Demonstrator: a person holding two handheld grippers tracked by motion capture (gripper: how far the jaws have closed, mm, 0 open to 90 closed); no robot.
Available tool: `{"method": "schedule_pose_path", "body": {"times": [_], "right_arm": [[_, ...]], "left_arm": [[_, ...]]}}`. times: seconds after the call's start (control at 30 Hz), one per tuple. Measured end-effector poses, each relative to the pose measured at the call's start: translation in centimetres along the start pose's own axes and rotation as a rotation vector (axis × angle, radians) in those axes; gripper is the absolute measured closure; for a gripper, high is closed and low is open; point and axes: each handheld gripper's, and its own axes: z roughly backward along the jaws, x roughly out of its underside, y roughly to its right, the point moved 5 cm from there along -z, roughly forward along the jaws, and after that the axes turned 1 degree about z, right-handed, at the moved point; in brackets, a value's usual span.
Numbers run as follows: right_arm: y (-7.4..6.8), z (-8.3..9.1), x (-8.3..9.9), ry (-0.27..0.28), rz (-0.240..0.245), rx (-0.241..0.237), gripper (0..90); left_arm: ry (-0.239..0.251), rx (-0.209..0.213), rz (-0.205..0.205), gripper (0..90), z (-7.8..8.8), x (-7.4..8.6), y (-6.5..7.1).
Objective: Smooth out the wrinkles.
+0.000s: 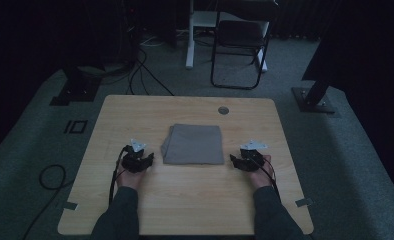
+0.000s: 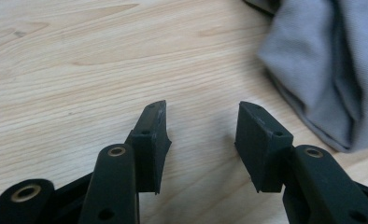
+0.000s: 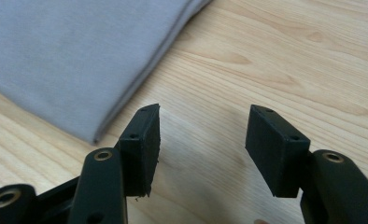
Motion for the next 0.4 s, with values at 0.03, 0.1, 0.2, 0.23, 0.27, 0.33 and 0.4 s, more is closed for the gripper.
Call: {"method": "schedule_pose_path", "body": {"times": [0.03, 0.1, 0.2, 0.23, 0.27, 0.33, 0.4], "right_arm": [[0.16, 0.03, 0.05, -0.001, -0.003, 0.001, 45.3], [0.43, 0.05, 0.16, -0.003, -0.012, 0.005, 45.4], [0.65, 0.03, 0.32, -0.006, -0.019, 0.009, 45.3], [0.7, 0.01, 0.34, -0.006, -0.018, 0.01, 45.2], [0.72, 0.0, 0.36, -0.007, -0.019, 0.01, 45.1], [0.79, -0.02, 0.36, -0.007, -0.022, 0.011, 45.0], [0.87, -0.02, 0.39, -0.009, -0.026, 0.011, 44.9]], "left_arm": [[0.0, 0.004, 0.014, 52.9, -0.03, 0.01, -0.13], [0.001, 0.0, 0.016, 52.2, -0.07, -0.01, -0.22], [0.003, 0.001, 0.013, 51.3, -0.12, -0.03, -0.15], [0.002, 0.001, 0.014, 51.2, -0.12, -0.03, -0.16], [0.002, 0.001, 0.015, 51.0, -0.12, -0.04, -0.17], [0.001, 0.0, 0.015, 50.7, -0.14, -0.05, -0.16], [0.002, 0.001, 0.015, 50.4, -0.15, -0.05, -0.15]]}}
